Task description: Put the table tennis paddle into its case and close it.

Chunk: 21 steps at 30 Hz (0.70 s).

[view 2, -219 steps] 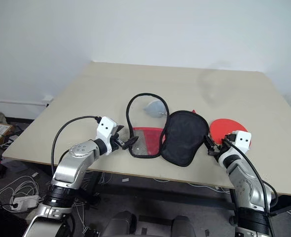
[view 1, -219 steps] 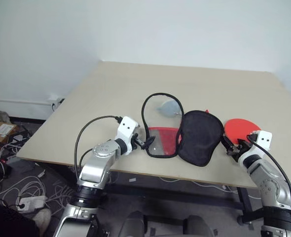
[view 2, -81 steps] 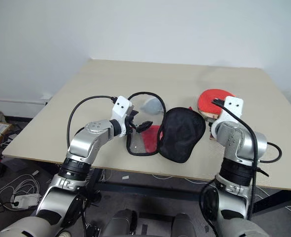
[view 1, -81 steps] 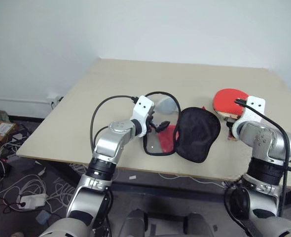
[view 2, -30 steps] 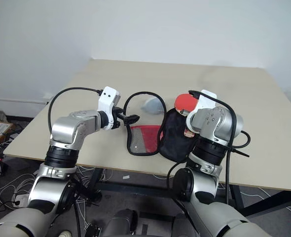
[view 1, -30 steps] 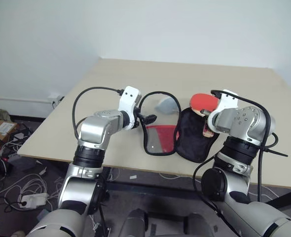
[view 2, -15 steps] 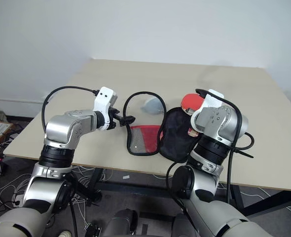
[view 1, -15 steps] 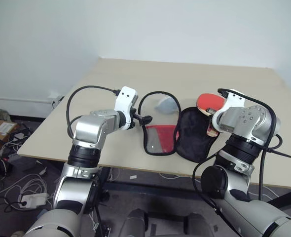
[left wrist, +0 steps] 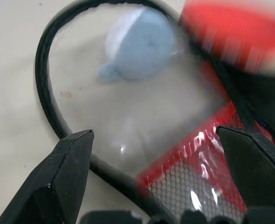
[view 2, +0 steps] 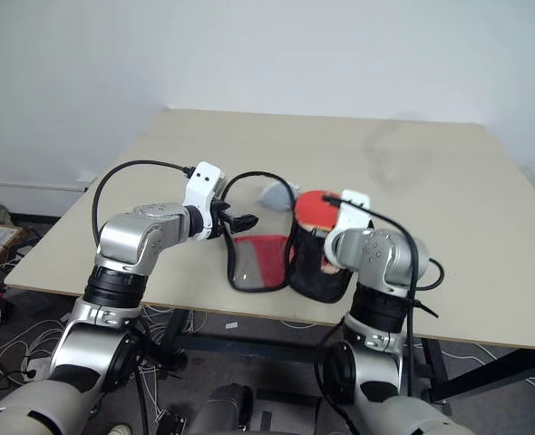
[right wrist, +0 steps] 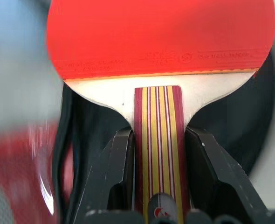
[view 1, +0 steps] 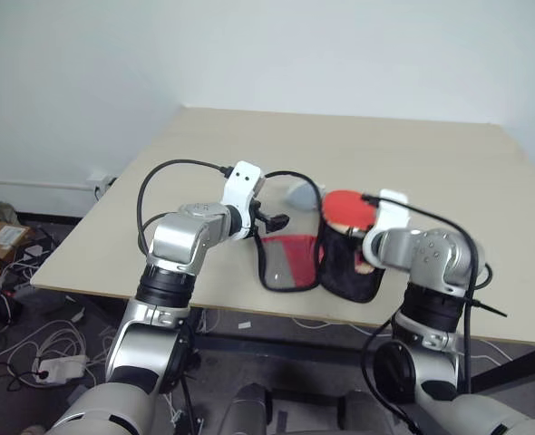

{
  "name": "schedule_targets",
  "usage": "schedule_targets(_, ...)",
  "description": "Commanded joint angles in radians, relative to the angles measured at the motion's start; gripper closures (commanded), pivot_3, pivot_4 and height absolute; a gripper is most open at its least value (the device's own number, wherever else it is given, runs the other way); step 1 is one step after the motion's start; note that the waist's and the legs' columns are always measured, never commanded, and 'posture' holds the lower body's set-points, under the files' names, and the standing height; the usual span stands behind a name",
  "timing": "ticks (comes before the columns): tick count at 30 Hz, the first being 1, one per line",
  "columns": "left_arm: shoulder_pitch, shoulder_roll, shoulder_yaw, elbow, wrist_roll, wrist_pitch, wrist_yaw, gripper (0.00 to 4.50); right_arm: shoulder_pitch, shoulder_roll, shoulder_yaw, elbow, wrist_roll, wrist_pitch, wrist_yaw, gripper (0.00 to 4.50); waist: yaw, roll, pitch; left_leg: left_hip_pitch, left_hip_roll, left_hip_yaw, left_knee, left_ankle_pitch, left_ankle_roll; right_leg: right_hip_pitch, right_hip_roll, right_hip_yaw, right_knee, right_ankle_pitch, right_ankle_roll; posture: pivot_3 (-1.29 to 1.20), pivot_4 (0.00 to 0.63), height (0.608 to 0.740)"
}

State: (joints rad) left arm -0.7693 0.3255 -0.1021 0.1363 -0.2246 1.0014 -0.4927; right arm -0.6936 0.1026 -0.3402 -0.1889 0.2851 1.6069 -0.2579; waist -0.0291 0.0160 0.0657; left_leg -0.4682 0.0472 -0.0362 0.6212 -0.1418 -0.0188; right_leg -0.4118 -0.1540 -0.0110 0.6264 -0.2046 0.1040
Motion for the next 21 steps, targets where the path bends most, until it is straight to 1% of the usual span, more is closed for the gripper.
schedule_targets(1, -0.041, -0.005, -0.008, -0.007, 0.007, -0.032, -0.004, 0.00, 0.011, -0.038, 0.062, -0.060, 0.140, 0.007, 0.002, 3.23, -0.003, 0.000, 0.000, 0.000, 0.000, 0.000, 0.000, 0.000, 0.000, 0.000, 0.000, 0.000, 0.000, 0.000, 0.000, 0.00, 0.000, 0.688)
schedule_targets(5, -0.048, -0.014, -0.007, 0.002, 0.009, -0.038, -0.006, 0.00, 0.034, -0.027, 0.037, -0.057, 0.216, 0.007, -0.092, 3.23, -0.003, 0.000, 0.000, 0.002, 0.000, 0.000, 0.000, 0.000, 0.000, 0.001, 0.000, 0.000, 0.000, 0.000, 0.000, 0.00, 0.000, 0.688)
schedule_targets(10, -0.047, -0.023, -0.011, 0.007, 0.013, -0.045, -0.004, 0.00, 0.028, -0.022, -0.001, -0.055, 0.322, 0.007, -0.205, 3.23, -0.003, 0.000, 0.000, 0.002, 0.000, 0.000, 0.000, 0.000, 0.000, 0.001, 0.000, 0.000, 0.000, 0.001, -0.001, 0.00, 0.000, 0.688)
schedule_targets(15, -0.044, -0.031, -0.018, 0.009, 0.017, -0.051, -0.005, 0.00, 0.022, -0.078, -0.031, -0.050, 0.483, 0.007, -0.321, 3.23, -0.001, -0.001, 0.000, 0.001, 0.000, 0.000, 0.000, 0.000, 0.000, 0.002, 0.000, 0.000, 0.000, 0.001, -0.001, 0.00, 0.000, 0.688)
schedule_targets(21, -0.049, -0.038, -0.021, 0.017, 0.018, -0.054, -0.006, 0.00, 0.027, -0.199, -0.034, -0.028, 0.755, 0.007, -0.471, 3.23, 0.001, -0.001, 0.000, 0.001, 0.000, 0.000, 0.000, 0.001, 0.001, 0.002, 0.000, 0.000, -0.001, 0.001, -0.001, 0.00, 0.000, 0.688)
